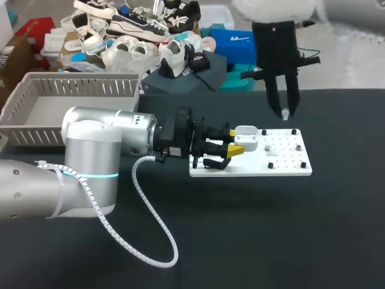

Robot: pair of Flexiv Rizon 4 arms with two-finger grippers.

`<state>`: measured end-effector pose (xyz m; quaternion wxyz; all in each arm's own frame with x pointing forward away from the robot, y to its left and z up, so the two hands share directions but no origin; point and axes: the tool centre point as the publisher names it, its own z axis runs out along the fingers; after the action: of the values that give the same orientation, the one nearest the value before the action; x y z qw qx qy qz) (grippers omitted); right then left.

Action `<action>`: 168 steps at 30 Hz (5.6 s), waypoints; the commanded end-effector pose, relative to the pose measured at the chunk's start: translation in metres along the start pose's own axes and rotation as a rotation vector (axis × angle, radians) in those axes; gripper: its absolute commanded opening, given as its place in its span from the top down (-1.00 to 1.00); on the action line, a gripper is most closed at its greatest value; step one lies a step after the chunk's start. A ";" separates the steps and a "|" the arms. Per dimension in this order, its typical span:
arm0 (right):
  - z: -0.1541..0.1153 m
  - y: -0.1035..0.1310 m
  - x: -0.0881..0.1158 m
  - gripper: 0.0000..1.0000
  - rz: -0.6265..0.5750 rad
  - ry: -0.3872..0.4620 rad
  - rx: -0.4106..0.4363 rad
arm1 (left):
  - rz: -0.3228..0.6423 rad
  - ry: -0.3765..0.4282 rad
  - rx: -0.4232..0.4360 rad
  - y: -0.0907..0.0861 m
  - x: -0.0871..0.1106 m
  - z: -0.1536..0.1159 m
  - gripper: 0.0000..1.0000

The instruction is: Pick up each earbud case from the left stands, insert the matching earbuds, close the lid, and place the case in the box.

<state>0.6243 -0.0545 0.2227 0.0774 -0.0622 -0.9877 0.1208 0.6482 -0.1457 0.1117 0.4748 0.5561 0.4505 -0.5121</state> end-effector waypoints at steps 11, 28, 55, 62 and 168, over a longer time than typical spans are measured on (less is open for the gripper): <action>0.014 0.010 0.025 1.00 0.318 -0.098 -0.110 | 0.001 -0.002 0.002 0.001 0.001 0.000 1.00; 0.017 0.020 0.020 1.00 0.371 -0.065 -0.154 | 0.001 -0.002 0.002 0.001 0.001 0.000 1.00; 0.018 0.064 0.013 1.00 0.436 0.028 -0.181 | 0.001 -0.002 0.002 0.001 0.001 0.000 1.00; 0.020 0.073 0.008 1.00 0.404 0.026 -0.174 | 0.001 -0.002 0.002 0.001 0.001 0.000 1.00; 0.026 -0.005 0.005 -0.15 0.414 -0.204 -0.441 | 0.001 -0.002 0.002 0.001 0.001 0.000 1.00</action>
<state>0.6318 -0.0436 0.2035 -0.0143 -0.2700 -0.9627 0.0040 0.6483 -0.1458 0.1117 0.4749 0.5561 0.4505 -0.5122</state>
